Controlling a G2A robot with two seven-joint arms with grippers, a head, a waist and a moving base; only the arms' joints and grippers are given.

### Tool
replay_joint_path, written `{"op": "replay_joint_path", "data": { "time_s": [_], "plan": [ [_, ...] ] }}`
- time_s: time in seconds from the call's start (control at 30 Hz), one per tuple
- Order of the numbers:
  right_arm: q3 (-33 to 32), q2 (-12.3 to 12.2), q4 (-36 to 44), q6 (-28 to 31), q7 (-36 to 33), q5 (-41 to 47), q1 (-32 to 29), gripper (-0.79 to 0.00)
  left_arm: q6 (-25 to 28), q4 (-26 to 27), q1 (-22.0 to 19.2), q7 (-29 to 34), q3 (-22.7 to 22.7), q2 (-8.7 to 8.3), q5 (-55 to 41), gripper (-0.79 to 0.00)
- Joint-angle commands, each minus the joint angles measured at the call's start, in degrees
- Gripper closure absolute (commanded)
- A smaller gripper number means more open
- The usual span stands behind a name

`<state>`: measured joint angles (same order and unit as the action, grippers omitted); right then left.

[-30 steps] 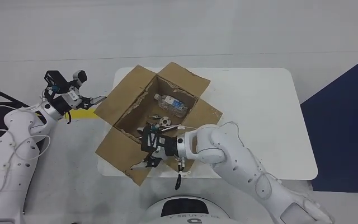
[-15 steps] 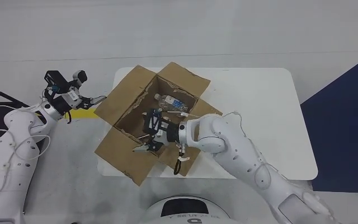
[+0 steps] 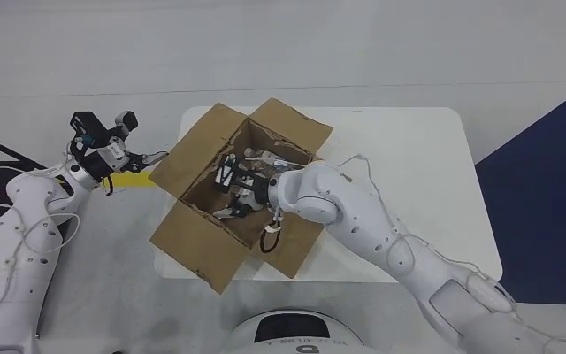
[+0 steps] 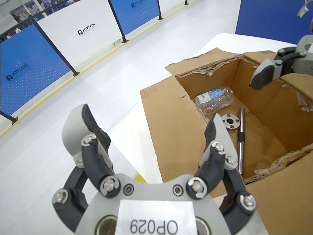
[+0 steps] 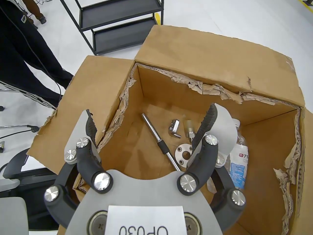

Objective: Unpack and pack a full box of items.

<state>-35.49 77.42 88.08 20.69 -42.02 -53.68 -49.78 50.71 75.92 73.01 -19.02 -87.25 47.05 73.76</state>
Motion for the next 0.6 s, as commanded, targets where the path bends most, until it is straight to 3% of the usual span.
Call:
{"op": "replay_joint_path", "data": {
  "time_s": [0.0,0.1,0.3,0.37,0.47,0.57],
  "plan": [
    [2.7,1.1,-2.0,-3.3,-7.1,-2.0,2.0,-0.785,0.0,0.0,0.0,0.0,0.0,0.00,0.0,-0.785],
    [5.4,2.7,-4.7,-6.1,-14.3,-2.1,4.9,-0.785,0.0,0.0,0.0,0.0,0.0,0.00,0.0,-0.785],
    [8.5,5.3,-11.2,-10.8,-16.1,-4.6,7.9,-0.723,0.0,0.0,0.0,0.0,0.0,0.00,0.0,-0.785],
    [9.8,6.3,-13.9,-11.4,-15.3,-5.6,8.6,-0.785,0.0,0.0,0.0,0.0,0.0,0.00,0.0,-0.785],
    [12.1,8.1,-18.7,-13.4,-14.6,-7.9,9.6,-0.668,0.0,0.0,0.0,0.0,0.0,0.00,0.0,-0.785],
    [13.9,9.9,-23.3,-14.5,-14.7,-8.9,10.5,-0.631,0.0,0.0,0.0,0.0,0.0,0.00,0.0,-0.785]
  ]
}}
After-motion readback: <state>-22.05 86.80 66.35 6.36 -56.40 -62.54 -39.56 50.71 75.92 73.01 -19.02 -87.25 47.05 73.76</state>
